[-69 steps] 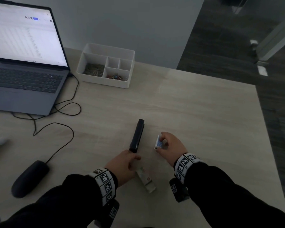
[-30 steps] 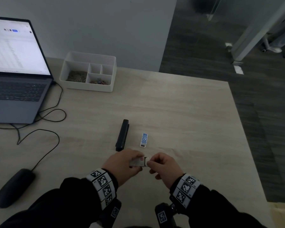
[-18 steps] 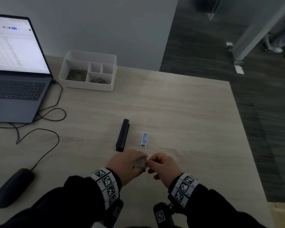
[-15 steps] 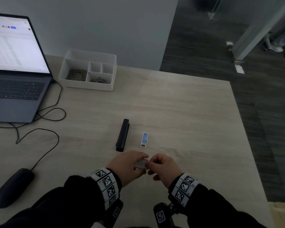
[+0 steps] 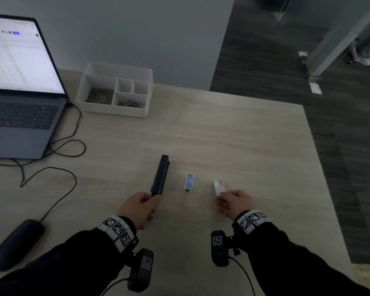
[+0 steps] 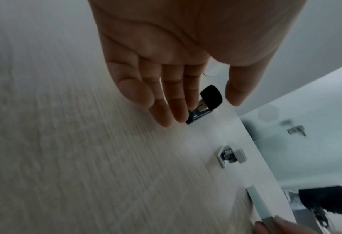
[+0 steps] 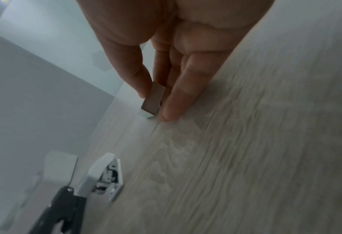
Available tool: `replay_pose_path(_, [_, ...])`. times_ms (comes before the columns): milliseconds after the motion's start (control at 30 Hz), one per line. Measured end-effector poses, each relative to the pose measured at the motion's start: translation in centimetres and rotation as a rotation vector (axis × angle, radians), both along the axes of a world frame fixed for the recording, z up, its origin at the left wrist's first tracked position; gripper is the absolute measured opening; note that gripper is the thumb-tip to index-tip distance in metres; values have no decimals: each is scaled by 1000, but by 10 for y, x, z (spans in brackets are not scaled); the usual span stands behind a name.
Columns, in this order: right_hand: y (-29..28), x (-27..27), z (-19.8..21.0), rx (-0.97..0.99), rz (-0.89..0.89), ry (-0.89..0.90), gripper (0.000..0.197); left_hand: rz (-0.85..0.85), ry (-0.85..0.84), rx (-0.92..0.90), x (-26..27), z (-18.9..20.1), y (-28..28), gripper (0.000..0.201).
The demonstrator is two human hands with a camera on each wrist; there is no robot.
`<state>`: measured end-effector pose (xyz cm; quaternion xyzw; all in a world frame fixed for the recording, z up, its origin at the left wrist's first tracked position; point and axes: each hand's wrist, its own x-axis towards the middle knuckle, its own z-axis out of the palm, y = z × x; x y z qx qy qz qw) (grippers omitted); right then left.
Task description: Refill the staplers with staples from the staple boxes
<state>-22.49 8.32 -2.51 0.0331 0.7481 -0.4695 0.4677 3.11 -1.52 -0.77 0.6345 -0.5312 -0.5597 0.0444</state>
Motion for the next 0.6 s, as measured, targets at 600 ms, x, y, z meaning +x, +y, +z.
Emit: replay_pose_path(600, [-15, 3, -9, 98, 321, 240, 13, 125, 97, 22, -27, -1, -10, 32])
